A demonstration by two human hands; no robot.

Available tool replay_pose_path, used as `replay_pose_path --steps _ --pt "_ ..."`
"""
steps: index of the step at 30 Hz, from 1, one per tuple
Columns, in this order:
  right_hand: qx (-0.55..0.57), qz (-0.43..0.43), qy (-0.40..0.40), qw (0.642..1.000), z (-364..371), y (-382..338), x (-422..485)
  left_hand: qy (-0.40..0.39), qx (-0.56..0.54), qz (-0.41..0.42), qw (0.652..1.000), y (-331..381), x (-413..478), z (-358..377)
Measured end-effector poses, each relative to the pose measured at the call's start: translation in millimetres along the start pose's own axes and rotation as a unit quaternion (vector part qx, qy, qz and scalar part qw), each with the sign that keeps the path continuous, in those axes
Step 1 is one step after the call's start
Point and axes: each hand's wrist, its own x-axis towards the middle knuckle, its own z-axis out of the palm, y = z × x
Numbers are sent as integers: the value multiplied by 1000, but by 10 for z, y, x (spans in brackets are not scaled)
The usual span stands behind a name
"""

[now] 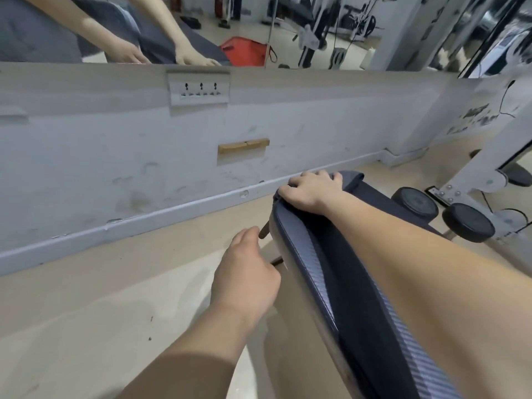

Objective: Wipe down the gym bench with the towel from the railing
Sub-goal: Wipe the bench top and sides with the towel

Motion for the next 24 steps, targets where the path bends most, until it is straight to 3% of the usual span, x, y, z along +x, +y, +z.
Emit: replay_pose_path --steps 8,13,16,19,21,23,24 --pt "-70 -132 69 986 219 -453 -561 12 -22 -85 996 -135 37 -201" --pt "-168 -259 121 944 413 -296 -1018 18 -96 -136 986 -143 28 -274" --pt "-201 -327 114 916 482 -109 -1392 -18 -98 -134 986 -47 -52 -239" --pt "-199 -343 59 916 481 106 -1762 -94 -68 -98 988 116 -214 -74" --pt "-110 -364 24 924 406 226 -1915 -124 -58 -95 986 258 -290 27" --pt "97 -360 -14 928 257 324 -2032 -123 -76 -116 983 375 -320 83" --pt "206 -333 16 920 198 398 -2086 -116 -107 -131 979 413 -320 103"
